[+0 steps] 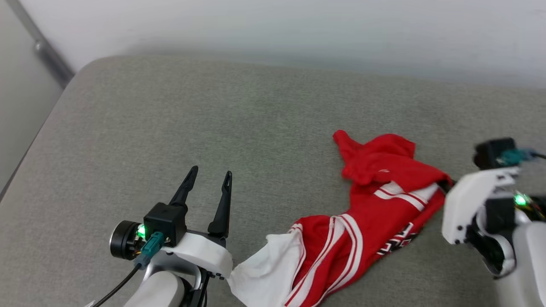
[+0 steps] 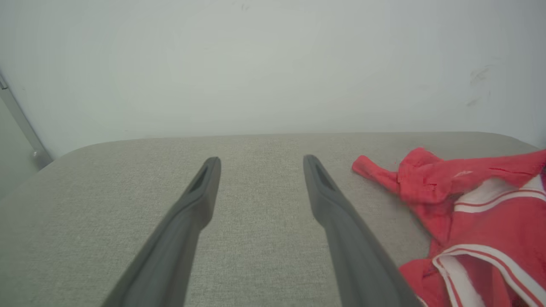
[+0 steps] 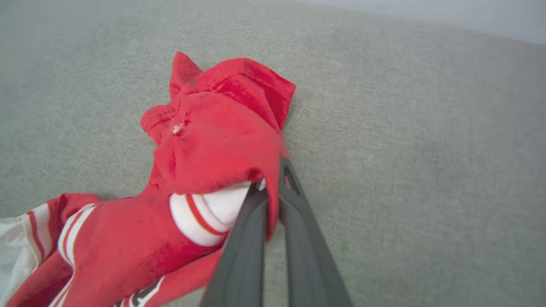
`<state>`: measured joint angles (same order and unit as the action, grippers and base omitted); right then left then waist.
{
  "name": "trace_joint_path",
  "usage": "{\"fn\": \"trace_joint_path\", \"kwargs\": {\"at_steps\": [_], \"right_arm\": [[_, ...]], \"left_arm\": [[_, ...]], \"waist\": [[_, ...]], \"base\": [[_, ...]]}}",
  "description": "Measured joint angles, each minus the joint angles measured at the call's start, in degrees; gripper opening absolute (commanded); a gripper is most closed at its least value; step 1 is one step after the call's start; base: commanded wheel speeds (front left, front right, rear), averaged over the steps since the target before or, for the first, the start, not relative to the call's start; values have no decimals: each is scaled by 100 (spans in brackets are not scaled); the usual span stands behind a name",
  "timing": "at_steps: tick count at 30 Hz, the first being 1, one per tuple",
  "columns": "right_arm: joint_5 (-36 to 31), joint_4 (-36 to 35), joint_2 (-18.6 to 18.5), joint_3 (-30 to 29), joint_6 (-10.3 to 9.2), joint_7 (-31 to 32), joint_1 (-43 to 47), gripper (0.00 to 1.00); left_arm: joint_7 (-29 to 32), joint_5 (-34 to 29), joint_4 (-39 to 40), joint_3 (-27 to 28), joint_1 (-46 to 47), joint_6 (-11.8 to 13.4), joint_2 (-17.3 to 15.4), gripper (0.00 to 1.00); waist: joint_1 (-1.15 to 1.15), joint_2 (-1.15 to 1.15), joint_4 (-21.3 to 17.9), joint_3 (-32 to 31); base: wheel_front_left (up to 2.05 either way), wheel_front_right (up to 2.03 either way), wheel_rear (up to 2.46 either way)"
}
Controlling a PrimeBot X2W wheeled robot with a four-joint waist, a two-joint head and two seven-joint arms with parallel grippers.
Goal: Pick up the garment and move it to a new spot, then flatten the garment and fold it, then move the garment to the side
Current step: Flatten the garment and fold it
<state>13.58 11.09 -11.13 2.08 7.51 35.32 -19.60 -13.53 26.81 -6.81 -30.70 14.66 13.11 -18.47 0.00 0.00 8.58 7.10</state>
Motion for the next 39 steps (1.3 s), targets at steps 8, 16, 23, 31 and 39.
{"fn": "trace_joint_path", "kwargs": {"at_steps": [8, 16, 23, 31, 39], "right_arm": [[210, 409, 754, -2064, -1, -704, 994, 0], [743, 1122, 820, -2053, -1, -1875, 1334, 100], [630, 688, 818, -1726, -1, -2706, 1327, 100], [146, -327, 642, -861, -1, -695, 1382, 100], [190, -552, 13, -225, -1, 920, 1077, 100]], "left_arm": [[69, 21, 60, 59, -68, 92, -112, 100], [111, 118, 143, 132, -242, 179, -210, 100], [136, 182, 182, 162, -399, 265, -247, 100], [180, 218, 255, 155, -495, 322, -282, 100], [226, 192, 331, 67, -374, 297, -264, 100]], "waist": [[0, 0, -335, -76], [0, 0, -523, -106], [0, 0, -621, -256], [0, 0, -691, -417], [0, 0, -529, -212]], "base": [[0, 0, 0], [0, 0, 0], [0, 0, 0], [0, 0, 0], [0, 0, 0]]}}
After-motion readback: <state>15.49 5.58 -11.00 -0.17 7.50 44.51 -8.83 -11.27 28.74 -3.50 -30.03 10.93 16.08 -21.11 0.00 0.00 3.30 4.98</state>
